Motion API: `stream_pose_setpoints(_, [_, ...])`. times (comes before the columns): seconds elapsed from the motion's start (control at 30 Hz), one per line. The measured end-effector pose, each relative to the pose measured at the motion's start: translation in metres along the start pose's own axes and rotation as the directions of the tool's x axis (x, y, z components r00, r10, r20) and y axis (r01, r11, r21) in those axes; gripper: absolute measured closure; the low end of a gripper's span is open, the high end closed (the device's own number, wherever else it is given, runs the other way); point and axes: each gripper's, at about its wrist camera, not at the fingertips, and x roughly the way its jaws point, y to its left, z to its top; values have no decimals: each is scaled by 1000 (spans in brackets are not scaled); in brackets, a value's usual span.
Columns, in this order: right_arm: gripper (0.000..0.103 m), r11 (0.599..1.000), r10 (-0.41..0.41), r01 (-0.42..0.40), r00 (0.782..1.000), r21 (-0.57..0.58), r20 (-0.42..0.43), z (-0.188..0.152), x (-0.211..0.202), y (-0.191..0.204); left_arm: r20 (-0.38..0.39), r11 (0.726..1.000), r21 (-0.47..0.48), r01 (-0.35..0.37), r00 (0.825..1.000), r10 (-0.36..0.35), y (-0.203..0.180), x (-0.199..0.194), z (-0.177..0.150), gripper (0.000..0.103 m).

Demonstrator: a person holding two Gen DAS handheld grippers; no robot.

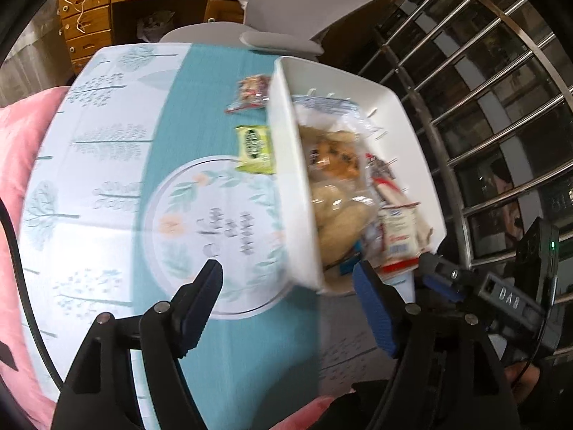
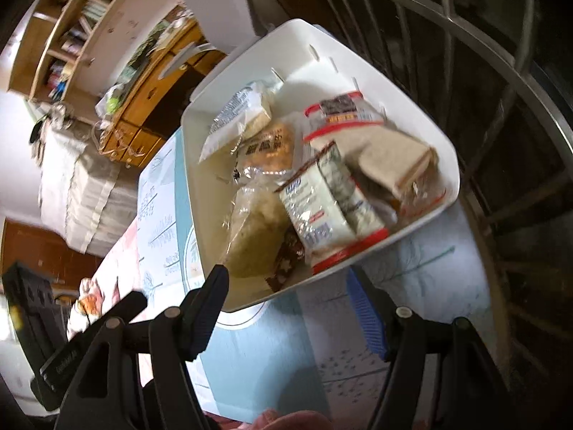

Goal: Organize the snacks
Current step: 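Withdraw both tools from the tray toward the last two snacks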

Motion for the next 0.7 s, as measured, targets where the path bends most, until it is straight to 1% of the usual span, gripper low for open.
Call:
stream_pose_setpoints(0.17, [35,991,-47,48,999,124,-6,-15,12,17,-14,999,33,-33,999,33,40,-24,4,27])
stream_pose_setpoints(0.23, [35,981,-75,73,997,178,0,-22,15,25,-17,998,49,-43,999,44,56,-34,6,27])
stream_pose_setpoints(0.27, [35,977,-75,73,997,200,3,-24,16,26,-23,997,58,-45,999,46,65,-39,7,27])
stream_pose_setpoints(0.33, [35,965,-84,79,996,252,6,-32,20,33,-41,996,77,-53,998,56,81,-46,11,26])
stream_pose_setpoints(0.5, [33,930,-138,120,990,348,28,-52,27,54,-87,988,140,-64,993,77,123,-62,22,26])
stream_pose_setpoints(0.7, [33,869,-181,118,980,481,87,-75,37,81,-128,973,221,-64,987,94,158,-68,50,26])
